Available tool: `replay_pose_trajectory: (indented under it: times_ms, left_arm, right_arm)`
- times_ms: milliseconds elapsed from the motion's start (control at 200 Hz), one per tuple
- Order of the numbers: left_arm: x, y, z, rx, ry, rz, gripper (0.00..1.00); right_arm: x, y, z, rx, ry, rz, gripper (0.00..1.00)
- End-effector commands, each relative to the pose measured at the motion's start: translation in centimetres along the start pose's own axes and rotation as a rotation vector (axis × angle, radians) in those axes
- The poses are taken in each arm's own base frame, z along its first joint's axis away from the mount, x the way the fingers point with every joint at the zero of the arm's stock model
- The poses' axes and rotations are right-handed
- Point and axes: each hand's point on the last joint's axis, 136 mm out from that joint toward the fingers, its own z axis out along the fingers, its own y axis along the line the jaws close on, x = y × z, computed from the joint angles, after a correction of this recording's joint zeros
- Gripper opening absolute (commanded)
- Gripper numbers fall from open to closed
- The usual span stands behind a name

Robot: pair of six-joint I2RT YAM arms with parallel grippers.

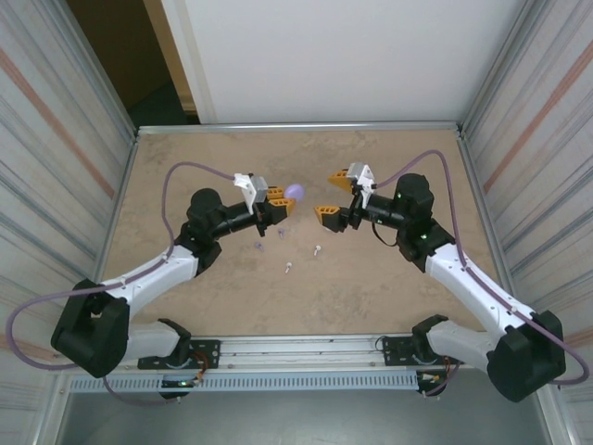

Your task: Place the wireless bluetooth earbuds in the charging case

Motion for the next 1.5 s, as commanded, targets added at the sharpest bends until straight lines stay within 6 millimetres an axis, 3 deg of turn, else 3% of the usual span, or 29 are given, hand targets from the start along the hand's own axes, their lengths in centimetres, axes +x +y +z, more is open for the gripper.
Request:
replay_pose_trajectory:
  times_ms: [0, 757, 1498]
  left_arm:
    - [-1.7, -0.6, -0.5, 0.021, -0.091, 0.111, 0.0]
    - [-2.0, -1.9, -0.7, 0.038, -0.113, 0.169, 0.0]
    - [-1.8, -2.0, -0.5, 0.051, -0.1, 0.17, 0.0]
  right_arm:
    - [-1.1, 0.7, 0.2, -0.063, -0.056, 0.084, 0.83]
    - [-0.5, 0.2, 4.0, -0.063, -0.039, 0.099, 0.83]
    - [-0.2, -1.4, 4.9, 0.003, -0.02, 0.119, 0.8]
